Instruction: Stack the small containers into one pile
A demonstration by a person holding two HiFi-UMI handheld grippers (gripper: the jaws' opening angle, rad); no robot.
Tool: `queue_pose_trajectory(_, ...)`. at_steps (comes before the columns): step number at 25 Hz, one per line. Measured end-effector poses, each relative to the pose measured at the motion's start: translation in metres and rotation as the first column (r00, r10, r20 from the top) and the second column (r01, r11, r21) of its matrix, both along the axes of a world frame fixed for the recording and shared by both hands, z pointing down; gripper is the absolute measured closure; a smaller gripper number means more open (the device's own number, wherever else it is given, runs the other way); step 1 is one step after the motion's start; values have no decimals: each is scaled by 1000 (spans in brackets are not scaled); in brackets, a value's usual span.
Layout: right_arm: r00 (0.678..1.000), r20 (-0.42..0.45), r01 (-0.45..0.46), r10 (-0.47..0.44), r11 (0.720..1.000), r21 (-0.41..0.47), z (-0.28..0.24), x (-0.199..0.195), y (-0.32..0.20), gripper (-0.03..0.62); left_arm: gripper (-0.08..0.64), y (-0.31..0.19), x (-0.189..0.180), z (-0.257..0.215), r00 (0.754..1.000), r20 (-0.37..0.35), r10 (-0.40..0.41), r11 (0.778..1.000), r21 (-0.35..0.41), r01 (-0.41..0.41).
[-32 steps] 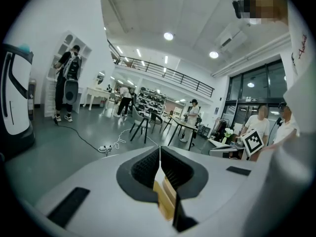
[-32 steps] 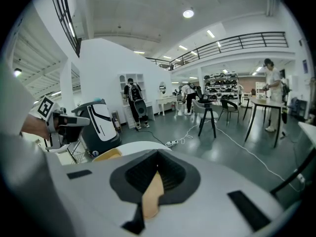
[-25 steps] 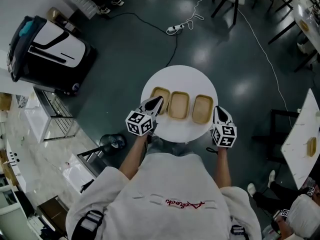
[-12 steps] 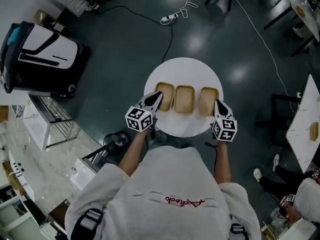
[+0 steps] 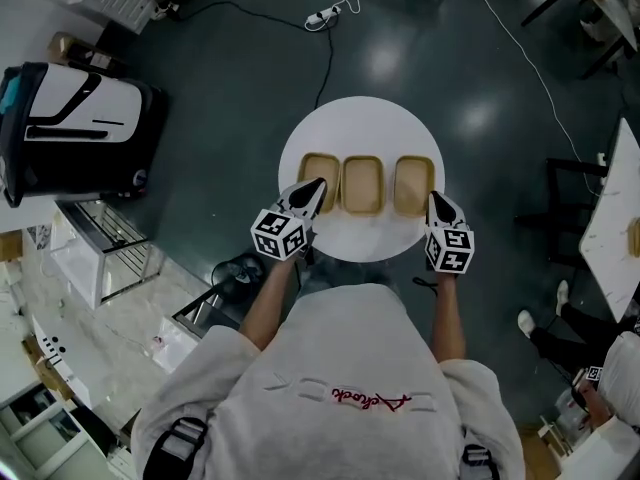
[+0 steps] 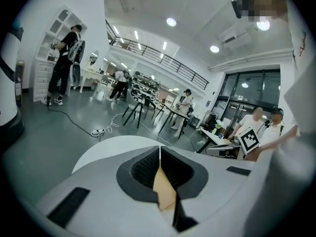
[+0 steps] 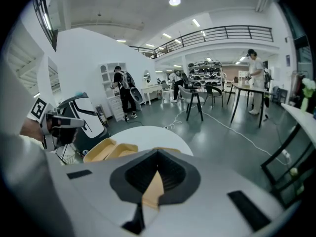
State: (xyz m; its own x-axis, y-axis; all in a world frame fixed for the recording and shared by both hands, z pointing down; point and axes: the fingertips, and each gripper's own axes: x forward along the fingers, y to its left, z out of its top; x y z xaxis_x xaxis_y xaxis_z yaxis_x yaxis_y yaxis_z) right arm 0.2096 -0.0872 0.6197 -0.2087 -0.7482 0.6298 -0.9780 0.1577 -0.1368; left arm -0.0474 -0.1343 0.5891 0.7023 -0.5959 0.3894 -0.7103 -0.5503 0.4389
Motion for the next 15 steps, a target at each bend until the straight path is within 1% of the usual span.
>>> queue_pose_trajectory(10,1000,16,-25,27,994,-110,48,18,29,572,540,13,14,31,1000,18,17,998,-59,-16)
queue_pose_trajectory(15,999,22,-29,31,992,-122,58,24,36,571,540,16,17,36,1000,21,13,997,-72,-11)
